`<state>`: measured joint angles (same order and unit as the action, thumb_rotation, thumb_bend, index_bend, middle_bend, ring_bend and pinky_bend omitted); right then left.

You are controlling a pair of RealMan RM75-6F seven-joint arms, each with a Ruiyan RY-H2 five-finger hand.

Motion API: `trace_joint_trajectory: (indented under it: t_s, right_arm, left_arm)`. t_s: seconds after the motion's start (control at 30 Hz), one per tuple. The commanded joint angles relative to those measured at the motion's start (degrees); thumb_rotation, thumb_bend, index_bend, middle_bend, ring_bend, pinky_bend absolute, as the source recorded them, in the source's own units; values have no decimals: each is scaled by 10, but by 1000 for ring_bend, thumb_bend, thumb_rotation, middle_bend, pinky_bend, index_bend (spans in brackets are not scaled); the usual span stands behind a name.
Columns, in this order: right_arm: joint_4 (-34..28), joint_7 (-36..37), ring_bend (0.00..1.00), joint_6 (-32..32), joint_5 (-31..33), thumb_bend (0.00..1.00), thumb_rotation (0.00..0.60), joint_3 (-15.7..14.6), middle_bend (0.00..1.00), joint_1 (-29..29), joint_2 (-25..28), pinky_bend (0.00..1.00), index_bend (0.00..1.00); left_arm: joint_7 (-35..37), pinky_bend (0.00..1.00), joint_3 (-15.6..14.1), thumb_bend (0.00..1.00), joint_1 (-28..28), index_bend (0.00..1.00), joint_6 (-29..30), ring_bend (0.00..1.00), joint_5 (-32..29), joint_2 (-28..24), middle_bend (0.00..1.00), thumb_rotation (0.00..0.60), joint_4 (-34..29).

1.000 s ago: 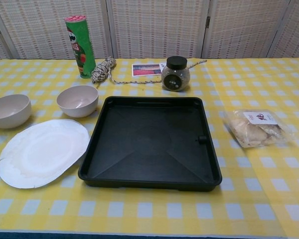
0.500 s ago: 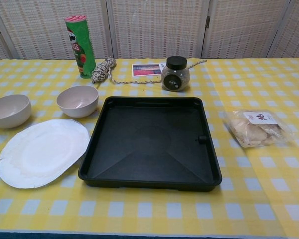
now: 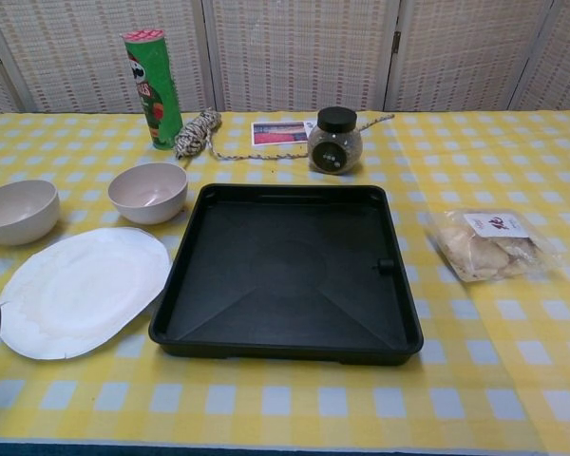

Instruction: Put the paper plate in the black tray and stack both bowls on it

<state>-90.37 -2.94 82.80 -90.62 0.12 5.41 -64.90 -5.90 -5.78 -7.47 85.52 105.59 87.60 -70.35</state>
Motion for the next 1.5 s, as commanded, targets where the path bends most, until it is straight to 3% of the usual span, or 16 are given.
trace_joint_trajectory:
  t_s: [0.03, 0.47, 0.7, 1.0, 1.5]
  right_arm:
    - [-2, -1, 0, -1, 5, 234, 600, 0, 0, -2, 3, 0, 0]
    - [-4, 3, 0, 10, 9, 235, 600, -2, 0, -13, 10, 0, 0]
    - [-5, 0, 0, 9, 14, 234, 600, -1, 0, -16, 11, 0, 0]
    - [-5, -6, 0, 12, 15, 235, 600, -2, 0, -19, 9, 0, 0]
    - [-4, -13, 0, 14, 16, 234, 600, -1, 0, -22, 6, 0, 0]
  left_arm:
    - [7, 1000, -6, 369, -6, 477, -8, 1000, 0, 3, 1000, 600, 4]
    - [16, 1000, -15, 374, -19, 469, -14, 1000, 1, 48, 1000, 600, 55]
    - [43, 1000, -4, 371, -17, 519, 20, 1000, -4, 100, 1000, 600, 129]
    - [70, 1000, -1, 289, -24, 487, 15, 1000, -22, 126, 1000, 600, 176]
    - [84, 1000, 6, 288, -34, 493, 4, 1000, -49, 154, 1000, 600, 221]
